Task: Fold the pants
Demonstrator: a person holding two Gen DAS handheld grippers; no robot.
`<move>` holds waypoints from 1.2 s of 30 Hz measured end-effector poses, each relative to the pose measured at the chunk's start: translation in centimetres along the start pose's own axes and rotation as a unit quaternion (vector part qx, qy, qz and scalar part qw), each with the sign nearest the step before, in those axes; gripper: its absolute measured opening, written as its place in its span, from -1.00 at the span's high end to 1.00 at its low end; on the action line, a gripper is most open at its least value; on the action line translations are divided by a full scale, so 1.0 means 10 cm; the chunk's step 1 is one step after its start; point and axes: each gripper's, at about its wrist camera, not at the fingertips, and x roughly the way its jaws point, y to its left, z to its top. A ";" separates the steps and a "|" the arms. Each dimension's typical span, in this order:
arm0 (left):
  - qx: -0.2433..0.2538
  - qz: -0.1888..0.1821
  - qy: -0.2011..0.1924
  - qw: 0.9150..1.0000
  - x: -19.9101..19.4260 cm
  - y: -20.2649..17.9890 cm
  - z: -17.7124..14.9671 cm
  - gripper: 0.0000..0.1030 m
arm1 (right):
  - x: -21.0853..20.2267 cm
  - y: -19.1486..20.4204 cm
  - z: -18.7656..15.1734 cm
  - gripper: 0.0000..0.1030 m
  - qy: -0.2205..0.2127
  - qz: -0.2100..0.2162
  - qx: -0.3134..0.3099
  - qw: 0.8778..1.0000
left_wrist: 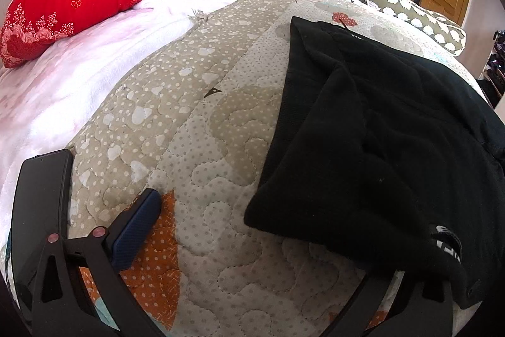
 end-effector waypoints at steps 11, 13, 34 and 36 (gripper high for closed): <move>0.005 -0.008 0.016 1.000 -0.27 0.05 -0.08 -1.00 | 0.00 -0.01 0.02 -0.99 0.004 -0.001 -0.001 1.000; 0.002 -0.024 -0.027 0.999 -0.48 0.07 -0.17 -1.00 | -0.07 -0.05 0.02 -0.99 0.024 0.008 0.001 1.000; 0.065 -0.053 -0.082 0.993 -1.32 -0.32 -0.21 -1.00 | -1.23 0.21 -0.18 -0.99 -0.098 0.111 -0.024 0.989; 0.062 -0.060 -0.088 0.992 -1.33 -0.33 -0.23 -1.00 | -1.25 0.24 -0.22 -0.99 -0.096 0.108 -0.031 0.989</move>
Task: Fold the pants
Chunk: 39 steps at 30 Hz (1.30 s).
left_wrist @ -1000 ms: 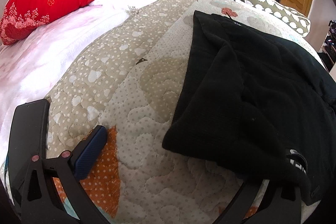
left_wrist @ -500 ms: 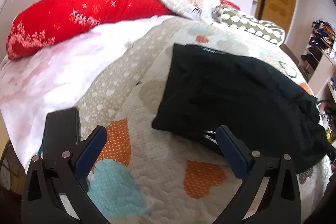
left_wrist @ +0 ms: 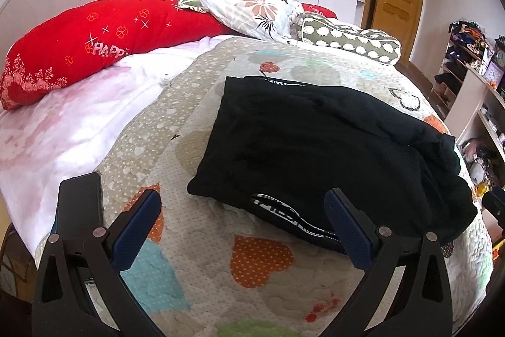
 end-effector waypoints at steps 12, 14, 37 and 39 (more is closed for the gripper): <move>-0.003 -0.009 0.005 1.000 0.01 -0.04 0.00 -1.00 | 0.02 0.11 0.05 -0.99 0.005 0.000 -0.020 1.000; -0.007 -0.012 0.014 1.000 0.06 -0.02 -0.02 -1.00 | 0.03 0.10 0.03 -0.99 0.008 -0.002 -0.021 1.000; -0.121 -0.064 0.122 0.983 1.02 0.13 -0.02 -1.00 | 0.52 -0.90 -0.10 -0.98 0.054 -0.033 0.098 0.993; -0.130 -0.085 0.119 0.981 1.05 0.14 0.03 -0.73 | 0.53 -1.00 -0.04 -0.98 0.047 -0.022 0.120 0.991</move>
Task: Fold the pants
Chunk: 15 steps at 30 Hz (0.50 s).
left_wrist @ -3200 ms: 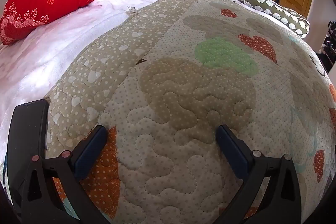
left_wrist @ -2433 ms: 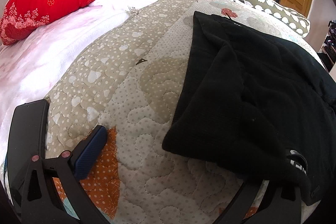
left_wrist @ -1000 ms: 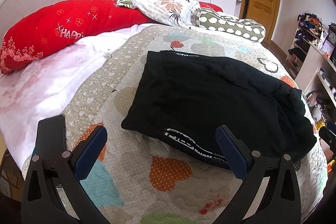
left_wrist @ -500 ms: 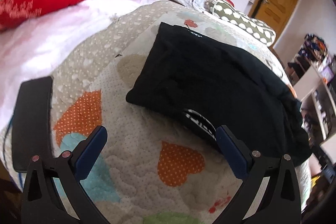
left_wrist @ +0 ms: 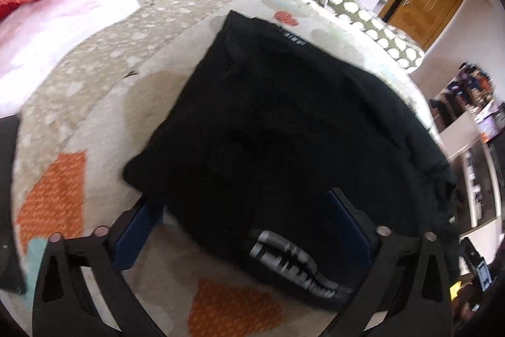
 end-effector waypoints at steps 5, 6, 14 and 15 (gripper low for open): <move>0.032 0.016 0.010 0.999 0.09 -0.11 0.04 0.53 | 0.01 -0.17 0.11 -0.48 -0.012 0.016 0.025 0.999; 0.036 0.018 0.007 0.999 0.08 -0.13 0.04 0.56 | 0.07 -0.15 0.11 -0.28 0.001 0.000 0.010 1.000; 0.033 -0.002 -0.004 0.999 -0.09 -0.05 0.05 0.71 | 0.37 0.24 0.03 0.83 0.040 0.021 -0.087 0.995; 0.032 -0.005 -0.008 0.999 -0.14 -0.04 0.04 0.72 | 0.36 0.29 0.02 0.83 0.037 0.016 -0.099 0.994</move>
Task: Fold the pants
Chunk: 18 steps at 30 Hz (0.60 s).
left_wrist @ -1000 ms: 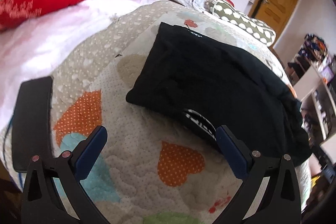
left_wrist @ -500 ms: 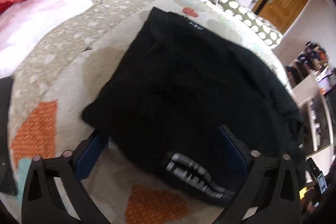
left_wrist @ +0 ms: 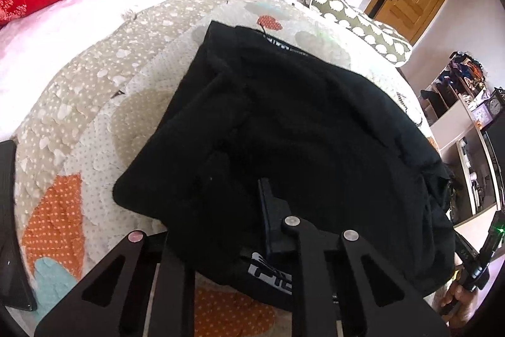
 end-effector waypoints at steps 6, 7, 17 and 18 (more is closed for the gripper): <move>-0.002 -0.007 -0.025 1.000 -0.37 0.17 -0.04 0.74 | -0.65 -0.05 -0.11 0.84 -0.073 -0.018 0.011 0.997; 0.000 -0.005 -0.029 1.000 -0.44 0.21 -0.08 0.74 | -0.82 -0.12 -0.17 0.84 -0.083 -0.022 0.020 0.996; -0.013 0.021 0.000 1.000 -0.40 0.55 -0.60 0.69 | -0.88 -0.51 -0.81 0.89 0.017 -0.088 0.030 0.996; -0.014 0.023 0.000 1.000 -0.44 0.55 -0.60 0.66 | -0.89 -0.53 -0.81 0.85 0.016 -0.086 0.036 0.995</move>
